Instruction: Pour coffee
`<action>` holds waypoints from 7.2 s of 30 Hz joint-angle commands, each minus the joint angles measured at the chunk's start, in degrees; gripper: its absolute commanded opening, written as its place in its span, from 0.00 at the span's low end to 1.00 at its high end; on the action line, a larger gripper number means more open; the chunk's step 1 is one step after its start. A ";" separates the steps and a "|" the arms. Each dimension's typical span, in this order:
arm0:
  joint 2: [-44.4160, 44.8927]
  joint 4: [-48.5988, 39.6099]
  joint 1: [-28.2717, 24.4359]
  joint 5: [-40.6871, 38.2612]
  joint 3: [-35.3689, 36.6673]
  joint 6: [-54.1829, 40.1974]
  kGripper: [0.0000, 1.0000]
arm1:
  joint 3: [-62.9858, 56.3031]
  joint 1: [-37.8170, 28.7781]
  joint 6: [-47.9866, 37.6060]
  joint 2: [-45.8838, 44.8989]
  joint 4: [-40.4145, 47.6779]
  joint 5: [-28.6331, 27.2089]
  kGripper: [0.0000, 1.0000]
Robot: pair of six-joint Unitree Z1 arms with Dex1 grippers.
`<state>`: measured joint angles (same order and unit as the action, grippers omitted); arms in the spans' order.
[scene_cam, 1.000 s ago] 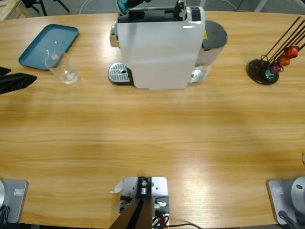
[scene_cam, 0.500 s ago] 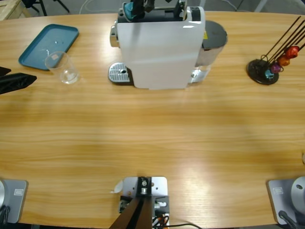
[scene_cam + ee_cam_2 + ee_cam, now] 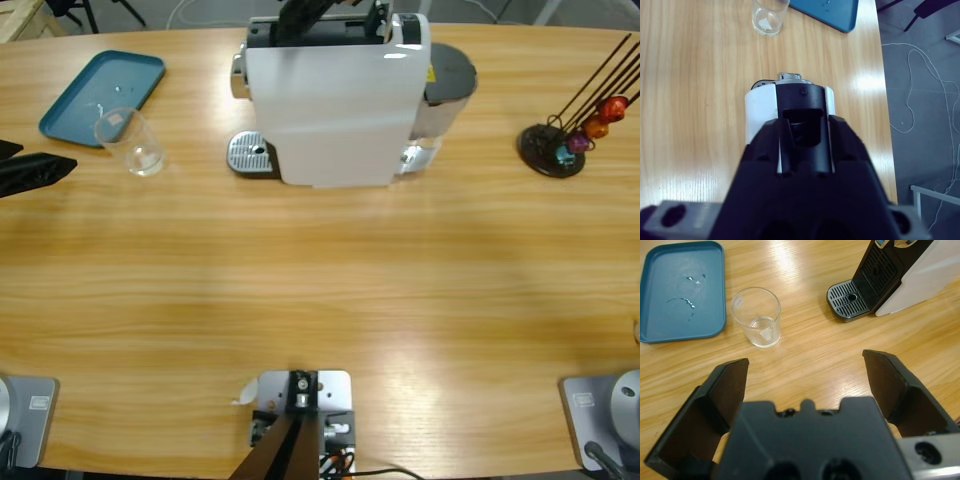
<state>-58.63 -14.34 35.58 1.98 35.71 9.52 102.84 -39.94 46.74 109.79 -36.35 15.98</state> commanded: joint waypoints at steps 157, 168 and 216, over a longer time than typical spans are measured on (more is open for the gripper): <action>-26.27 36.03 -0.85 11.64 -12.09 2.90 0.95 | -69.25 -13.94 -45.24 -53.38 21.21 -16.51 1.00; -30.93 39.60 -4.49 10.58 -12.51 3.66 0.98 | -70.50 -13.92 -45.26 -53.10 23.16 -16.51 1.00; -47.44 63.19 -7.81 5.57 -16.41 5.33 0.00 | -71.76 -13.83 -46.21 -53.37 24.41 -16.88 1.00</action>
<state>-103.79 46.77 29.65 10.03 21.06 14.43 33.31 -53.74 1.16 57.51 -12.48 -1.22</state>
